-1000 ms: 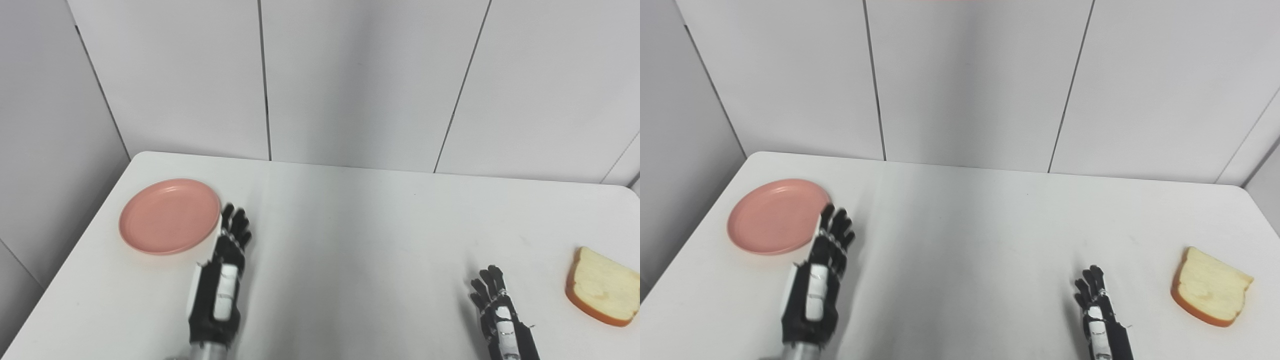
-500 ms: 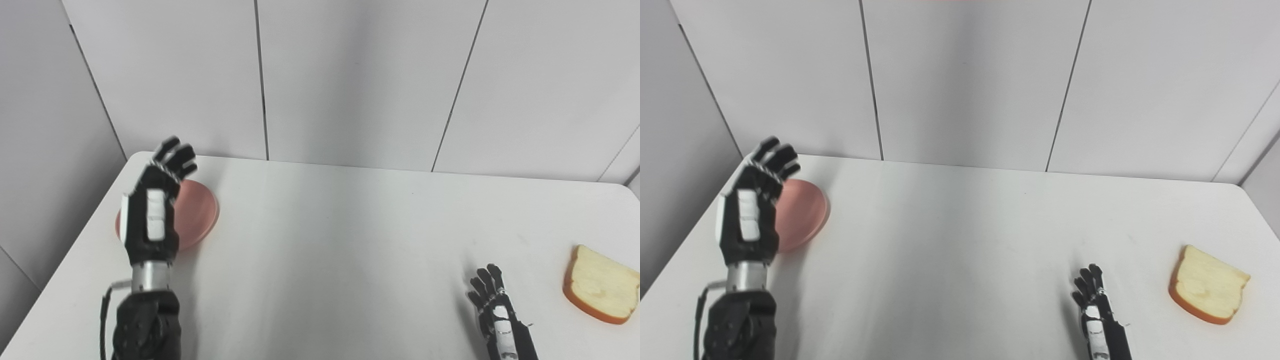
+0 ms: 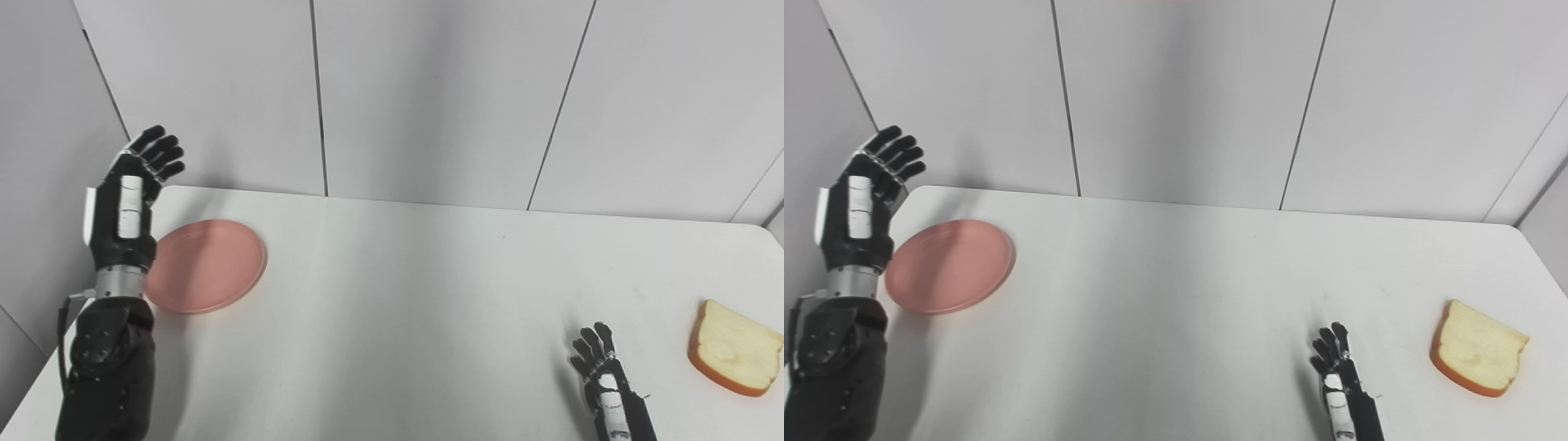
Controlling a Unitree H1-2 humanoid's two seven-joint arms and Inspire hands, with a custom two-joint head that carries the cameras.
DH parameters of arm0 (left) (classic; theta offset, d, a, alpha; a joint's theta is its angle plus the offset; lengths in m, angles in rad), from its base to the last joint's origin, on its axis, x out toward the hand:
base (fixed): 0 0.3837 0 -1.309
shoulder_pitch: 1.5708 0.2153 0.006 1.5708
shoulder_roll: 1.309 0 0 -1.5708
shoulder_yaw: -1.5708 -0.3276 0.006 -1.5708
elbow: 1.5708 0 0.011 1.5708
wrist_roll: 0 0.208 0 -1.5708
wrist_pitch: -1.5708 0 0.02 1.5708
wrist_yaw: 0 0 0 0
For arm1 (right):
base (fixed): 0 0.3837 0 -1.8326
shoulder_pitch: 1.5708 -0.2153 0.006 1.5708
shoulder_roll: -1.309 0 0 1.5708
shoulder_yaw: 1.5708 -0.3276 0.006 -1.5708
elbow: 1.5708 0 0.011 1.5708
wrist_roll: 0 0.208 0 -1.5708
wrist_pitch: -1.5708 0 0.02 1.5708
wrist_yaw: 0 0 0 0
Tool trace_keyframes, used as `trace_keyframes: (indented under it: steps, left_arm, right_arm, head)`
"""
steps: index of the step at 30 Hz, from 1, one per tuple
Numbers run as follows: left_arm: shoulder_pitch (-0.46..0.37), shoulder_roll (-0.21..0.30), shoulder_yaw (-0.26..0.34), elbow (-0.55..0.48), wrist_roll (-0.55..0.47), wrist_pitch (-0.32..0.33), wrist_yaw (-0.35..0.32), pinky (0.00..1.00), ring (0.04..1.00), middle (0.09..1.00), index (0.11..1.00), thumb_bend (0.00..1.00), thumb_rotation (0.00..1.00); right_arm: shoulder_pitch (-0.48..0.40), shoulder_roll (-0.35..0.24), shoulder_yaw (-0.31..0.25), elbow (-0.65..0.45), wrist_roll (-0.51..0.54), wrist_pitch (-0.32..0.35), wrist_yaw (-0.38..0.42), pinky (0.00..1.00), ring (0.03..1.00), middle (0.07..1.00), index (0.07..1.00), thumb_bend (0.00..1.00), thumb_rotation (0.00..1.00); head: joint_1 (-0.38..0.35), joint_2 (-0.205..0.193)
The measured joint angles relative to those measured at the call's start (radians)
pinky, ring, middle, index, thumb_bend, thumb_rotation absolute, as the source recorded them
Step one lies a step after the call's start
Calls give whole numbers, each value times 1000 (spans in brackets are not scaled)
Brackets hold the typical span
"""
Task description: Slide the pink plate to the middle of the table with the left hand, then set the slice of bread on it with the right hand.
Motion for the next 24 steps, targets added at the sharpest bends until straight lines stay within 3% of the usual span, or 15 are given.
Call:
trace_keyframes:
  steps: [5, 8, 12, 16, 24]
  left_arm:
    - [-56, 55, -2, 178, 57, -40, 1, 770, 793, 783, 735, 920, 793]
    - [-66, 72, -7, 272, 85, -85, 2, 751, 778, 771, 733, 961, 786]
    - [-79, 77, -5, 366, 103, -128, 15, 764, 778, 760, 774, 813, 748]
    - [-98, 78, 3, 426, 103, -155, 25, 771, 783, 769, 791, 713, 741]
    - [-103, 88, 5, 497, 124, -181, 69, 771, 784, 773, 812, 677, 699]
  right_arm:
    - [-3, 2, 1, 0, 0, 0, 0, 960, 948, 951, 987, 792, 917]
    - [-3, 2, 1, 1, -1, -1, 0, 951, 946, 950, 988, 769, 922]
    - [-2, 2, -1, 2, -1, -10, 0, 949, 944, 946, 988, 743, 923]
    - [-2, 2, -2, 2, 6, -20, 0, 937, 936, 939, 983, 751, 923]
    - [-1, 3, -2, 1, 8, -20, -2, 923, 925, 925, 972, 771, 918]
  head:
    - [0, 5]
    - [3, 8]
    - [8, 12]
    - [11, 15]
    - [11, 25]
